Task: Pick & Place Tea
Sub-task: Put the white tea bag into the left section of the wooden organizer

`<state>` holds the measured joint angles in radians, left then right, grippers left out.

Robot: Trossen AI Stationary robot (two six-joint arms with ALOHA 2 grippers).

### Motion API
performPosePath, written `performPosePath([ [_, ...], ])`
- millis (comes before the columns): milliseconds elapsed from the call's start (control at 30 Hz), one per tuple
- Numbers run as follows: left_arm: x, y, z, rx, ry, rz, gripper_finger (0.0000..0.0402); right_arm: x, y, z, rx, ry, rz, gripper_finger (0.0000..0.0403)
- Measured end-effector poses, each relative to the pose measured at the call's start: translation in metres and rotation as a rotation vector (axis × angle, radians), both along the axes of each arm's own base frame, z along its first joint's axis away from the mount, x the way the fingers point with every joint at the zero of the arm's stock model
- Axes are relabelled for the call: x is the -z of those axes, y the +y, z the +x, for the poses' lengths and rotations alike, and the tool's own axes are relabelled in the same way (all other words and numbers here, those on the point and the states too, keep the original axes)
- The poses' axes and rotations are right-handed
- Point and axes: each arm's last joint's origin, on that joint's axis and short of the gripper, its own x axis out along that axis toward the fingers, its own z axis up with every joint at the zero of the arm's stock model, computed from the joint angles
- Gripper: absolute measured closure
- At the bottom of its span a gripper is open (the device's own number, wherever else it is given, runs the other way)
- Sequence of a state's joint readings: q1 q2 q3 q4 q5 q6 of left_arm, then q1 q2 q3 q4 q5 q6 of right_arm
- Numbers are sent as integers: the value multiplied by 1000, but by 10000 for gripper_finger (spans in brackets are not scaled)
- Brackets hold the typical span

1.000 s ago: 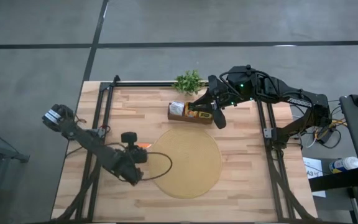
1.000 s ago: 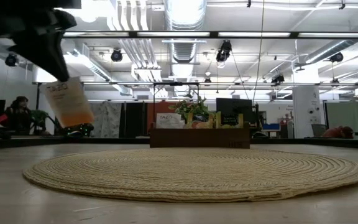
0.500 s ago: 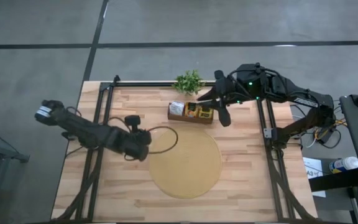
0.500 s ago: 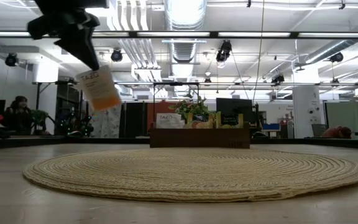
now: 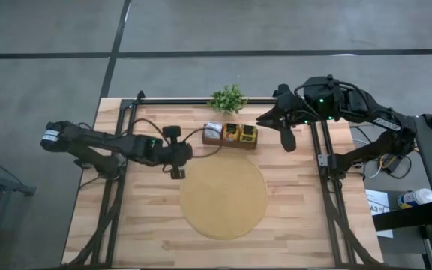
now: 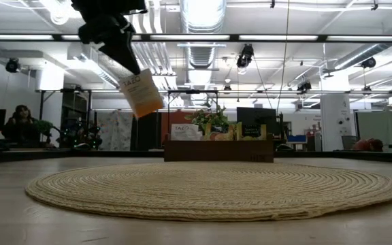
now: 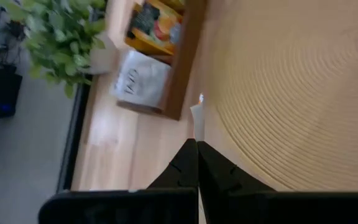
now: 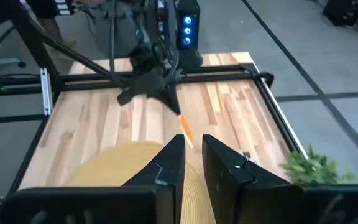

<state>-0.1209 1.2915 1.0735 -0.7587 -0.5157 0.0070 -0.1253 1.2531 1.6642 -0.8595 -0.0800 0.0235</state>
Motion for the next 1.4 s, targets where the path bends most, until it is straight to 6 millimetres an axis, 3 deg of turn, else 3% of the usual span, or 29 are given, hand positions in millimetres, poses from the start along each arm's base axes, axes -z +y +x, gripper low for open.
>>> performPosePath([
  [233,-18,25,8,10,-59,-2,402,-2,0,-14,61,18,-24,351],
  [533,-35,56,12,18,-110,3,401,-1,0,-16,78,39,-28,351],
  [900,-32,87,16,24,-115,-50,402,2,0,-18,83,71,-14,351],
  [1400,-52,131,67,120,-68,-87,401,2,0,-18,85,70,-11,351],
])
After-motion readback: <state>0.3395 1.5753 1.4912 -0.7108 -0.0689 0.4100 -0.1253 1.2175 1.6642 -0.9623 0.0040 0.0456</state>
